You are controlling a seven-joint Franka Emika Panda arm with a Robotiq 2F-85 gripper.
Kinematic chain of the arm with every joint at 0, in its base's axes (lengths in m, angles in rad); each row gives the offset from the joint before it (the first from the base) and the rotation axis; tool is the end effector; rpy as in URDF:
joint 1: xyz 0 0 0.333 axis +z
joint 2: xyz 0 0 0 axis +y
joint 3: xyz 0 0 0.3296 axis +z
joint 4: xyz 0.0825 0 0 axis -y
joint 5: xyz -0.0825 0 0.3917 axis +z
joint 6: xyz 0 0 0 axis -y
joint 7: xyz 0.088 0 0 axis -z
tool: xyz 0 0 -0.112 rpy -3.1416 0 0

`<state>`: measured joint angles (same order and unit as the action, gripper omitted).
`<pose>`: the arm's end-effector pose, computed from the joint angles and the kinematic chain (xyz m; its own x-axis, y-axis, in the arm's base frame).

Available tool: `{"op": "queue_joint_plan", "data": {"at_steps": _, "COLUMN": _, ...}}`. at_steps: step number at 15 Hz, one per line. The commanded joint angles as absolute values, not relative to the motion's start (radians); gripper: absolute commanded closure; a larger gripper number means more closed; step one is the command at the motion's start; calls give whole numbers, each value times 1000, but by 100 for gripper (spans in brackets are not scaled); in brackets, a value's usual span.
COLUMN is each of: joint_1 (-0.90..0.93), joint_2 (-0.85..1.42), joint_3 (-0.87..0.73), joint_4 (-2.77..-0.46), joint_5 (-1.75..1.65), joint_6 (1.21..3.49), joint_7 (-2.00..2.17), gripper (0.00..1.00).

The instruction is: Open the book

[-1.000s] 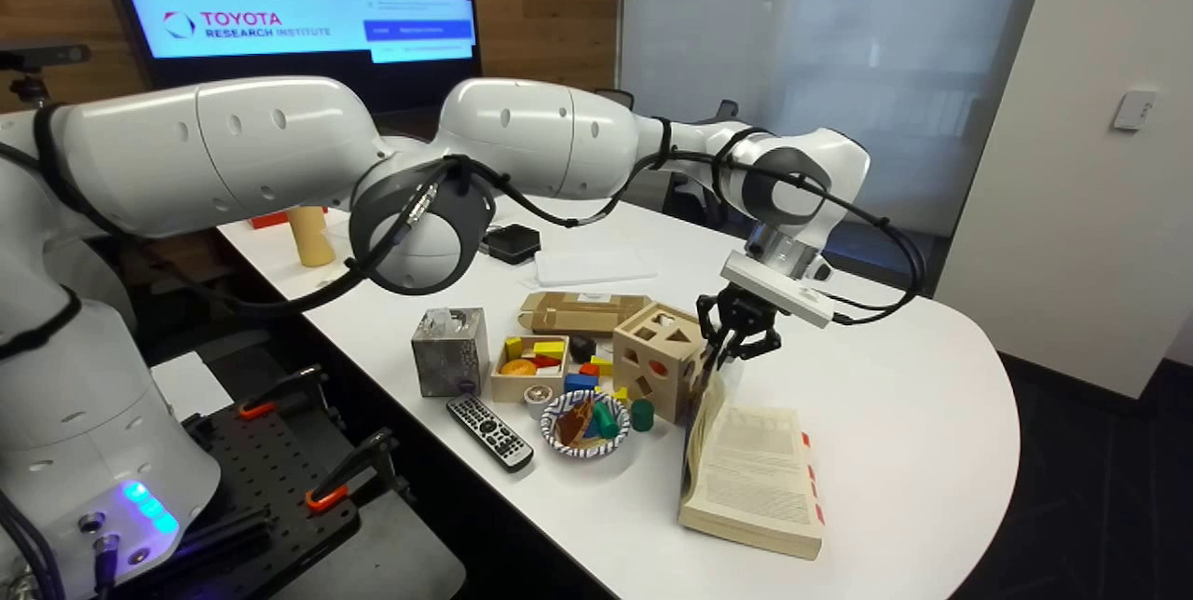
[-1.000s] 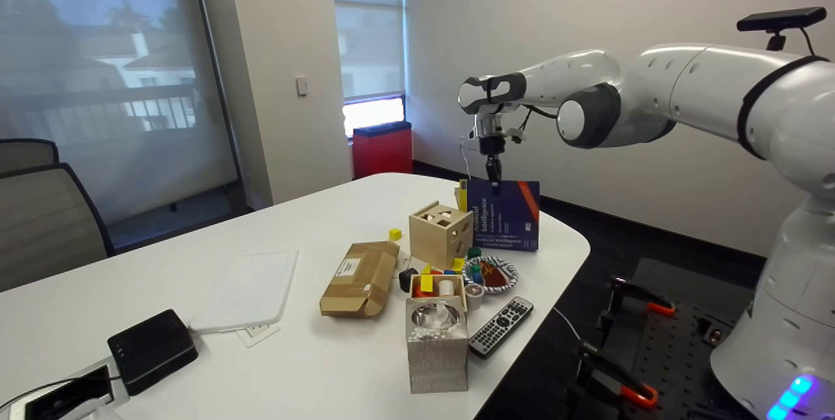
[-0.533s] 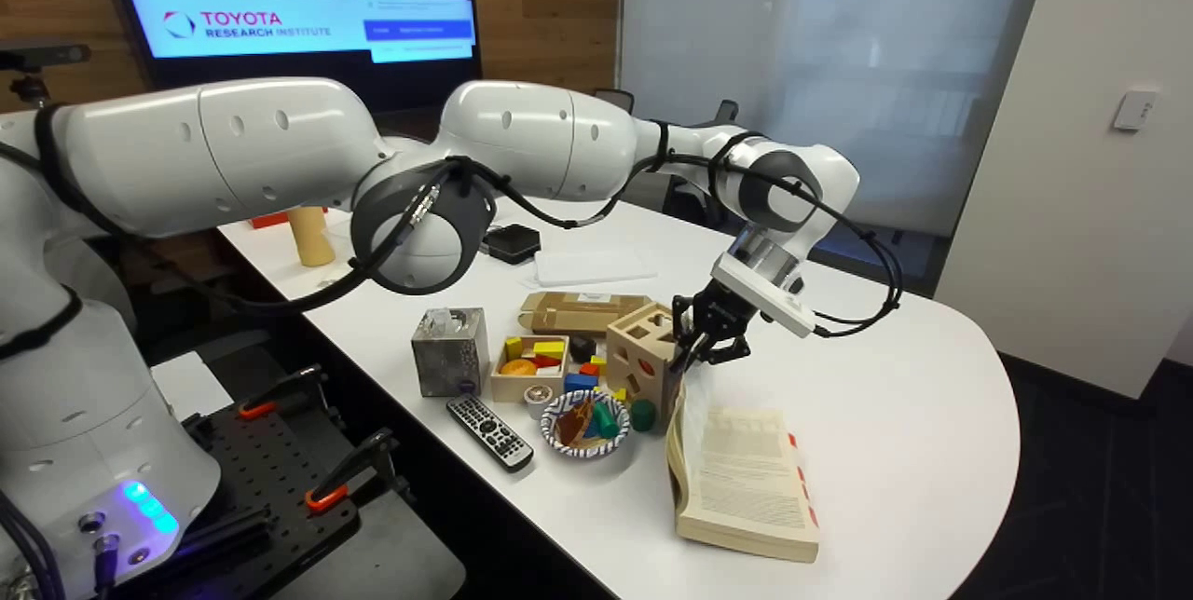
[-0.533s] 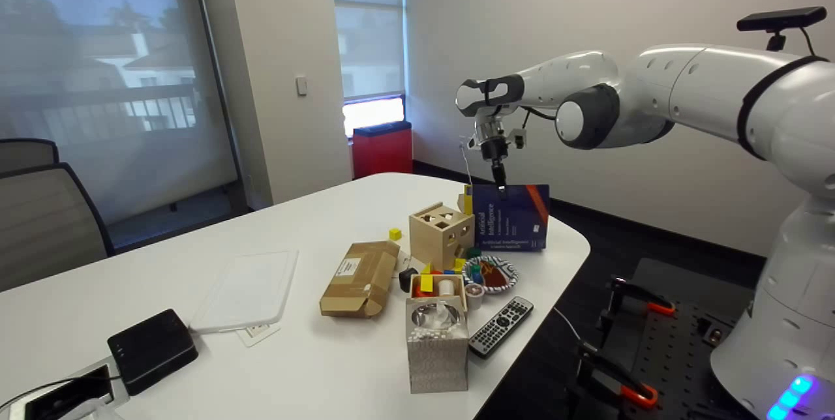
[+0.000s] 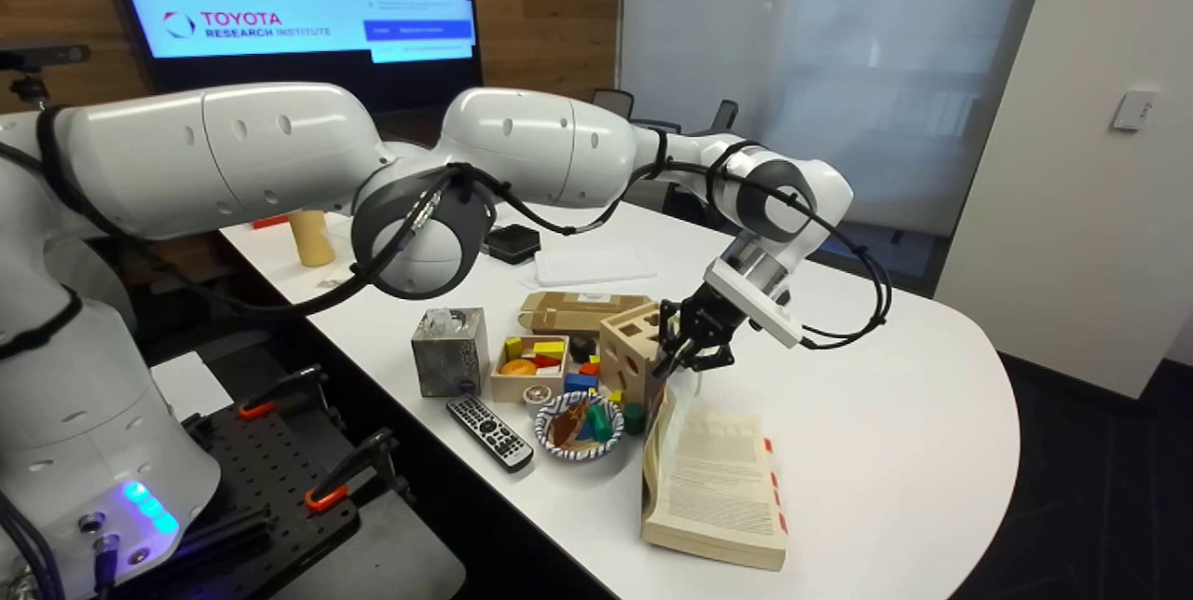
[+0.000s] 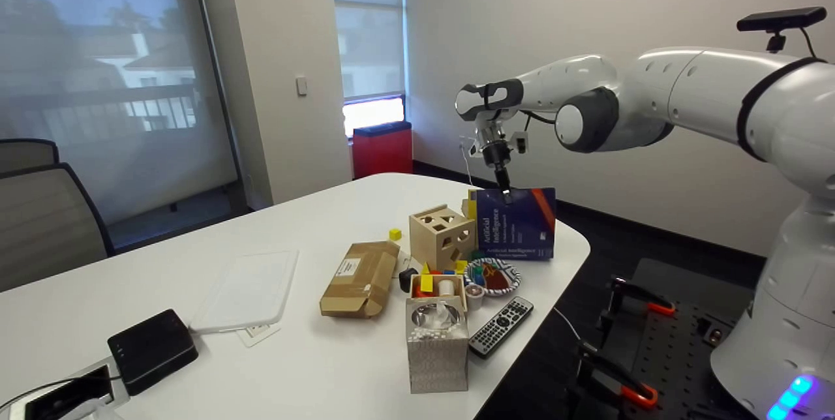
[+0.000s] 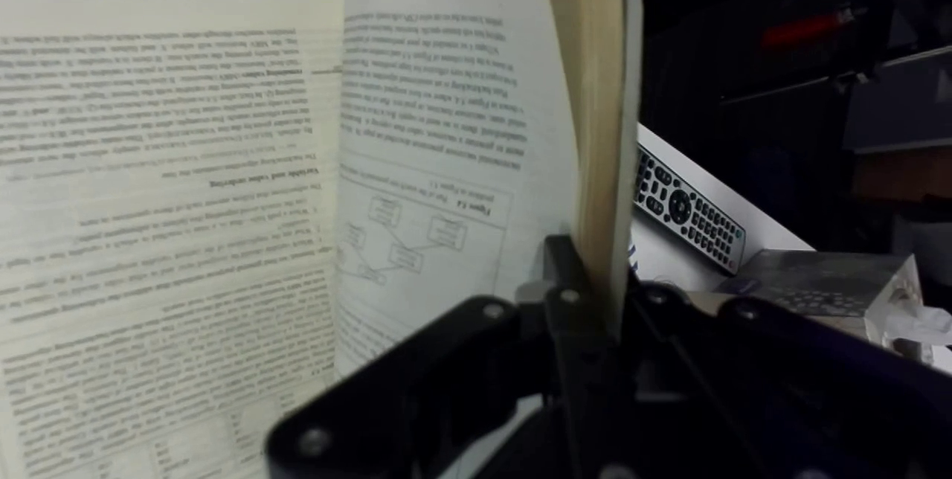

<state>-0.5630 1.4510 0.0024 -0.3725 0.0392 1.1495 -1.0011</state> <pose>0.6256 -0.3876 0.1301 0.8173 0.4904 -0.3025 0.2724 -0.7916 -0.5470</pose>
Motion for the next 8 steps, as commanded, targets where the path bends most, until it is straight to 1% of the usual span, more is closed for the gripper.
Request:
{"op": "queue_joint_plan", "data": {"at_steps": 1, "joint_1": -546, "joint_2": 1446, "joint_3": -19, "joint_4": -359, "joint_5": 8, "joint_6": 1120, "joint_7": -1029, "gripper": 98}}
{"op": "queue_joint_plan", "data": {"at_steps": 8, "joint_1": -540, "joint_2": 1439, "joint_3": -25, "joint_4": -374, "joint_5": -13, "joint_6": 1163, "joint_7": -1049, "gripper": 98}}
